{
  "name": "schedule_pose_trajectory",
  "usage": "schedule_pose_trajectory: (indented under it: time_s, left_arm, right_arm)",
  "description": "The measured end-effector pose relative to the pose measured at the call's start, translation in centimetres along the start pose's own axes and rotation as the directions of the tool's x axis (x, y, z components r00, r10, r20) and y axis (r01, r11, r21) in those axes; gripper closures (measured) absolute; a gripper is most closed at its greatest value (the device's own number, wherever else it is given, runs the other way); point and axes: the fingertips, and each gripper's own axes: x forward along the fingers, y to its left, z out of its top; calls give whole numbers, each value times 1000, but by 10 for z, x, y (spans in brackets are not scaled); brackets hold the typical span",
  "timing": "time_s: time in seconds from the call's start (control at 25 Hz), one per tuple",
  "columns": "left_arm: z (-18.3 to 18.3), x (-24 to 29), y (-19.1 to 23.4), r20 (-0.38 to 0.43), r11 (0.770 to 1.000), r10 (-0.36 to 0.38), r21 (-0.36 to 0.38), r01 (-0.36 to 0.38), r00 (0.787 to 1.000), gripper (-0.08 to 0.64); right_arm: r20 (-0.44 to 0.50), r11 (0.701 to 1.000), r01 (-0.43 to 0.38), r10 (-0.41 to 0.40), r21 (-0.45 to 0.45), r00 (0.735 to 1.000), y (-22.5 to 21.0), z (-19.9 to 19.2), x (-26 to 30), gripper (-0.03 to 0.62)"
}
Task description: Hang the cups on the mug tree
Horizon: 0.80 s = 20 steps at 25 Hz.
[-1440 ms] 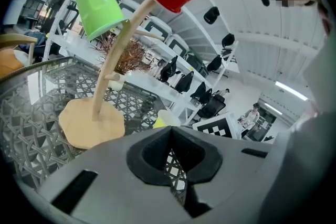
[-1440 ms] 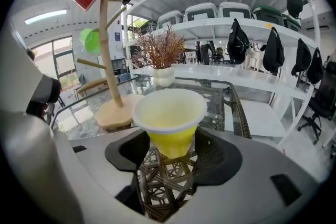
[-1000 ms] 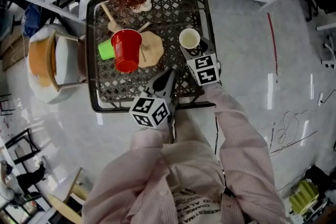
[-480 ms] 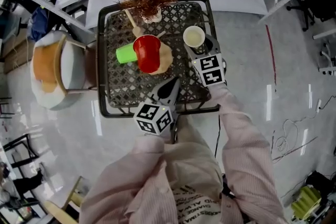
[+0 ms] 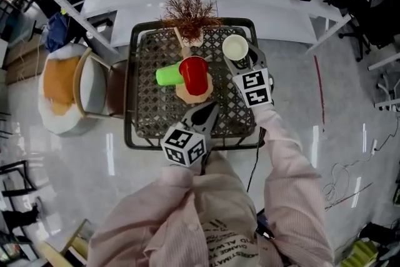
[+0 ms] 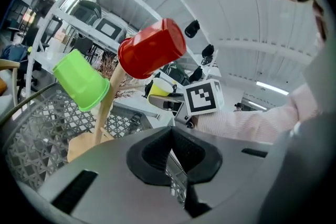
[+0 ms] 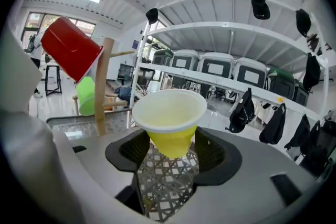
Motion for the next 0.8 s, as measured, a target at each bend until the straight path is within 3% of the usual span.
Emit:
schedule_pose_trajectory:
  time_s: [0.44, 0.64, 0.8]
  left_arm:
    - [25, 9, -11, 72, 997, 77, -2, -78, 994, 561]
    - [33, 12, -12, 107, 993, 119, -10, -119, 987, 561]
    - [35, 14, -12, 128, 989, 146, -24, -144, 981, 561]
  right_arm:
    - [58, 980, -114, 125, -161, 990, 2, 57, 26, 331]
    - [72, 953, -171, 194, -251, 978, 8, 81, 39, 331]
    - [66, 910, -221, 259, -352, 964, 17, 97, 53, 331]
